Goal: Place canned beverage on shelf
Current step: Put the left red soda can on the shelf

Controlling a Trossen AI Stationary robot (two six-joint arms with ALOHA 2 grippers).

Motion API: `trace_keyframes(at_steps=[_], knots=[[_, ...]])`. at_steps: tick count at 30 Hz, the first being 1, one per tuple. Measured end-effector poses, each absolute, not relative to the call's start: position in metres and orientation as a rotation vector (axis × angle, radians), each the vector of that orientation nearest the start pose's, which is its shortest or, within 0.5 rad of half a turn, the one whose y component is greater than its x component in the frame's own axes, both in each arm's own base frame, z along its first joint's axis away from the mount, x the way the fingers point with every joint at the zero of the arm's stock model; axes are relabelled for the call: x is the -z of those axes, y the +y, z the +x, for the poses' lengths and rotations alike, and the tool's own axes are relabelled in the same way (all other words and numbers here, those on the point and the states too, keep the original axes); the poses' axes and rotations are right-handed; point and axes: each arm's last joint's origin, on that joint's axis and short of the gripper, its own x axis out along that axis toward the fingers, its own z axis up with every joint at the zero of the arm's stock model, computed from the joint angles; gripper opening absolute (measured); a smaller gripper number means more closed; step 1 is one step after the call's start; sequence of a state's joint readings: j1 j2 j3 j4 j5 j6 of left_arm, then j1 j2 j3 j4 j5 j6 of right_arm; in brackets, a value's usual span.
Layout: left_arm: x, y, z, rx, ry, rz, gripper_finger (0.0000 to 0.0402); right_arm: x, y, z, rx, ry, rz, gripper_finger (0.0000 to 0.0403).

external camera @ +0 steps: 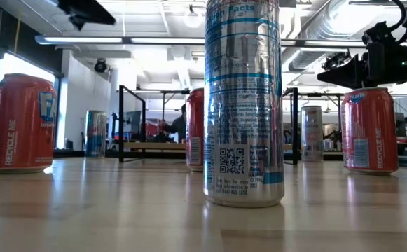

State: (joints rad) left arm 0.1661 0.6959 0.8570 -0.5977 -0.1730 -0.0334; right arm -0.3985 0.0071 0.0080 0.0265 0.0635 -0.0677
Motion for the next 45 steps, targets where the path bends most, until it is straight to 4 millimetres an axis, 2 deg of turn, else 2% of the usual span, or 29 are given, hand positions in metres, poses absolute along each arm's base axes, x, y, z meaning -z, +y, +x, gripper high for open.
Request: trace_keyframes(at_steps=[7,13,21,28,33,38,42,45], knots=[[-0.353,0.035,0.175,-0.355,0.719,-0.065,0.0,-0.168,-0.04,0.089,0.463,-0.012,-0.071,0.0],[-0.362,0.022,0.195,-0.286,0.908,-0.174,0.0,-0.168,-0.04,0.089,0.463,-0.012,-0.071,0.0],[-0.357,-0.005,0.206,-0.429,1.158,-0.431,0.0,-0.168,-0.04,0.089,0.463,-0.012,-0.071,0.0],[-0.338,-0.032,0.209,-0.657,1.364,-0.616,0.0,-0.168,-0.04,0.089,0.463,-0.012,-0.071,0.0],[-0.33,-0.061,0.215,-0.732,1.362,-0.73,0.0005,-0.168,-0.04,0.089,0.463,-0.012,-0.071,0.0],[-0.324,-0.089,0.217,-0.826,1.259,-0.798,0.0046,-0.168,-0.04,0.089,0.463,-0.011,-0.071,0.0],[-0.312,-0.113,0.217,-0.918,1.237,-0.798,0.0104,-0.168,-0.04,0.089,0.463,-0.012,-0.071,0.0],[-0.301,-0.125,0.218,-0.955,1.283,-0.731,0.0151,-0.168,-0.04,0.089,0.463,-0.012,-0.071,0.0]])
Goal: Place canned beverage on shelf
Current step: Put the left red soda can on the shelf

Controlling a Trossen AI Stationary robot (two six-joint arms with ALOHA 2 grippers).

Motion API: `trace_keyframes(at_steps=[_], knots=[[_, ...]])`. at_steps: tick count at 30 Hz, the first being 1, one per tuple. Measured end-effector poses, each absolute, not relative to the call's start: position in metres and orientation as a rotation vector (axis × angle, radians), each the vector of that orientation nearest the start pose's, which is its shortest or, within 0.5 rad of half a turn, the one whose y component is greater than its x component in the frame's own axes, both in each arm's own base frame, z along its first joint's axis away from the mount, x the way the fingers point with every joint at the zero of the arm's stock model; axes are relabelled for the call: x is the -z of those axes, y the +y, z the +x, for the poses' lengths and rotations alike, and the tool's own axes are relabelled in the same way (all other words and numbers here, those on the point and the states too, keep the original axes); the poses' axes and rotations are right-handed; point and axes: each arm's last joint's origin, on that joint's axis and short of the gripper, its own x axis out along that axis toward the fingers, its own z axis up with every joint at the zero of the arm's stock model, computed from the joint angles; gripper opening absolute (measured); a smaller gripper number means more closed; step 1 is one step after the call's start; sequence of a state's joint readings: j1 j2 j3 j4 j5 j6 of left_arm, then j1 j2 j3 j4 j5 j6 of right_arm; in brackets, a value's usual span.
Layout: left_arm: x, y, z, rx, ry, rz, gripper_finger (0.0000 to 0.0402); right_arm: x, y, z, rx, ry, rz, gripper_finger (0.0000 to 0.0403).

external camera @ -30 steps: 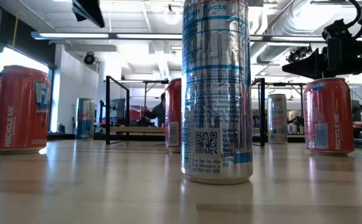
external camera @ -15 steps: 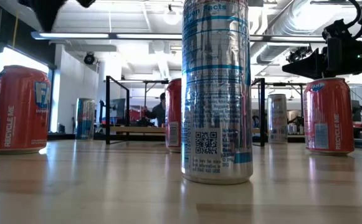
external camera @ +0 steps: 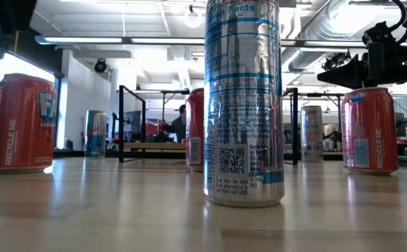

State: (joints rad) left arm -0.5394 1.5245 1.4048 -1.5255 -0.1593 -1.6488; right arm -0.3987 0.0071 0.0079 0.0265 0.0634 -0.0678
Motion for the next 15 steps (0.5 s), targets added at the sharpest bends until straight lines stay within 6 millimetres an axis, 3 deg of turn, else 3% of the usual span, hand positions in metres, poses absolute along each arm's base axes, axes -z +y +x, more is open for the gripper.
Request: trace_keyframes(at_steps=[7,15], knots=[[-0.294,-0.119,0.226,-1.02,1.246,-0.669,0.0226,-0.168,-0.04,0.089,0.463,-0.012,-0.071,0.0],[-0.284,-0.096,0.223,-1.038,1.203,-0.759,0.0233,-0.168,-0.04,0.089,0.463,-0.012,-0.071,0.0]])
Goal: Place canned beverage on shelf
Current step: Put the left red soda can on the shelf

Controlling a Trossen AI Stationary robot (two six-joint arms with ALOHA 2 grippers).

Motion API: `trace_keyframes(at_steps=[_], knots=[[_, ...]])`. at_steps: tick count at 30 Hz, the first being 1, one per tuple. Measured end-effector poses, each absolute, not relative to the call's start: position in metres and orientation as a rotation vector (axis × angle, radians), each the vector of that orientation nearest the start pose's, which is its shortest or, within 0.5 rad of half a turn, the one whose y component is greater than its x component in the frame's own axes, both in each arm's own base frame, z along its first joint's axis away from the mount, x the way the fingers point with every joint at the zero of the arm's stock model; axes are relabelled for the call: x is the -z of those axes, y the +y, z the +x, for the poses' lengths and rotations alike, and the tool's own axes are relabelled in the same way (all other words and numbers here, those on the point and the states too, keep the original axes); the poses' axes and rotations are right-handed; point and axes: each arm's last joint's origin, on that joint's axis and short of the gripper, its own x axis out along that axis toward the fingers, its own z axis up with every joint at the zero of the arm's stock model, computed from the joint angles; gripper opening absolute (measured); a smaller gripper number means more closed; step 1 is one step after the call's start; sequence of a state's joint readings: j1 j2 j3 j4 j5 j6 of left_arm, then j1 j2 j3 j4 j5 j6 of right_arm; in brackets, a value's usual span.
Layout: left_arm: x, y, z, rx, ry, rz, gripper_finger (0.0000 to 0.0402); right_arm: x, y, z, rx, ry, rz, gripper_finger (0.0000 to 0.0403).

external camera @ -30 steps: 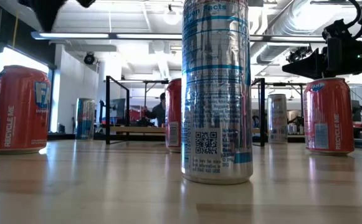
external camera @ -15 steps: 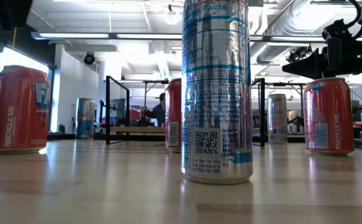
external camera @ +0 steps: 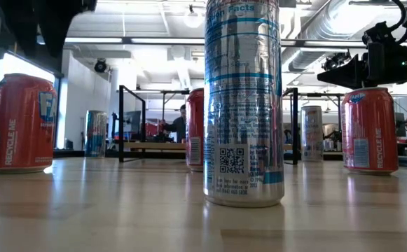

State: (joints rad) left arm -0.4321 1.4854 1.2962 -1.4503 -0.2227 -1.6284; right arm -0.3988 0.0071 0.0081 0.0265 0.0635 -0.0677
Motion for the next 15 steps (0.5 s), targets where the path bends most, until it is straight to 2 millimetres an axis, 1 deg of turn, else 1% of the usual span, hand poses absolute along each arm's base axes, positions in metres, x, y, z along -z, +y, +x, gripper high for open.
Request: trace_keyframes(at_steps=[5,9,15], knots=[[-0.277,-0.087,0.212,-1.048,1.173,-0.826,0.0233,-0.168,-0.04,0.089,0.463,-0.011,-0.071,0.0],[-0.273,-0.085,0.204,-1.046,1.145,-0.902,0.0233,-0.168,-0.04,0.089,0.463,-0.012,-0.071,0.0],[-0.264,-0.083,0.199,-1.059,1.158,-0.908,0.0233,-0.168,-0.04,0.089,0.463,-0.012,-0.071,0.0]])
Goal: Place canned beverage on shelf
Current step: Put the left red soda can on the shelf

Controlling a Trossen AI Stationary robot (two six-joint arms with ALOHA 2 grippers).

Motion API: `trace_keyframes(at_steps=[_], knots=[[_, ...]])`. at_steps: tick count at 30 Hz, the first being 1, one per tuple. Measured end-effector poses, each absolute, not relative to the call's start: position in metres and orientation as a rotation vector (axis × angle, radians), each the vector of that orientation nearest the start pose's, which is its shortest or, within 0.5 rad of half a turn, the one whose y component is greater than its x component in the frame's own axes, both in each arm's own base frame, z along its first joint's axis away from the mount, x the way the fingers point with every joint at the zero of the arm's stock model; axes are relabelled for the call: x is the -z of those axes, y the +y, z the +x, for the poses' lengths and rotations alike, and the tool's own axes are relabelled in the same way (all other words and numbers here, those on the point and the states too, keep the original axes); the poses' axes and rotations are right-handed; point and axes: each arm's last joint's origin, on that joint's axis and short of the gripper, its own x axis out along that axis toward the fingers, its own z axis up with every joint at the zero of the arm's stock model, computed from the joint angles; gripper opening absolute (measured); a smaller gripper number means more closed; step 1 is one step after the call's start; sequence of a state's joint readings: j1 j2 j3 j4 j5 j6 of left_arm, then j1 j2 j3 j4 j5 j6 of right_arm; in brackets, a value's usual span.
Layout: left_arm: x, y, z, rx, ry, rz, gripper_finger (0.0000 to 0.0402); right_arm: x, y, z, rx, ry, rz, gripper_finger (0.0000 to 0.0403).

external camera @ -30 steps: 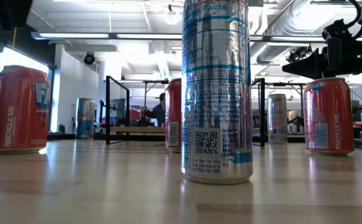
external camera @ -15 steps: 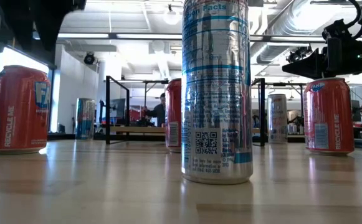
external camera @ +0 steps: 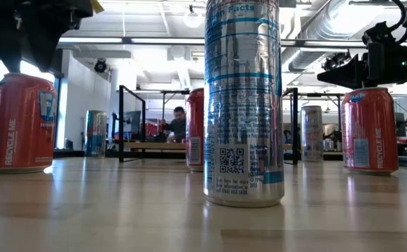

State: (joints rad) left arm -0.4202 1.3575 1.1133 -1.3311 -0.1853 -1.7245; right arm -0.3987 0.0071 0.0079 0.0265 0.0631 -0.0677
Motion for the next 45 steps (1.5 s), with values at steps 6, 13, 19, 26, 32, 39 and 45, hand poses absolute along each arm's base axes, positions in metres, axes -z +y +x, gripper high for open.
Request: trace_keyframes(at_steps=[6,13,19,26,32,39,45], knots=[[-0.257,-0.085,0.201,-1.027,1.179,-0.94,0.0233,-0.168,-0.04,0.089,0.463,-0.012,-0.071,0.0],[-0.257,-0.085,0.2,-0.988,1.206,-0.872,0.0232,-0.168,-0.04,0.089,0.462,-0.012,-0.071,0.0],[-0.258,-0.084,0.201,-0.916,1.19,-0.715,0.0232,-0.168,-0.04,0.089,0.463,-0.011,-0.071,0.0],[-0.256,-0.089,0.199,-0.798,1.197,-0.491,0.0207,-0.168,-0.04,0.089,0.463,-0.012,-0.071,0.0],[-0.254,-0.09,0.197,-0.709,1.239,-0.35,0.0158,-0.168,-0.04,0.089,0.463,-0.011,-0.071,0.0],[-0.278,-0.1,0.202,-0.614,1.157,-0.274,0.0082,-0.168,-0.04,0.089,0.463,-0.011,-0.071,0.0],[-0.283,-0.125,0.19,-0.534,1.148,-0.317,0.0018,-0.168,-0.04,0.089,0.462,-0.011,-0.071,0.0]])
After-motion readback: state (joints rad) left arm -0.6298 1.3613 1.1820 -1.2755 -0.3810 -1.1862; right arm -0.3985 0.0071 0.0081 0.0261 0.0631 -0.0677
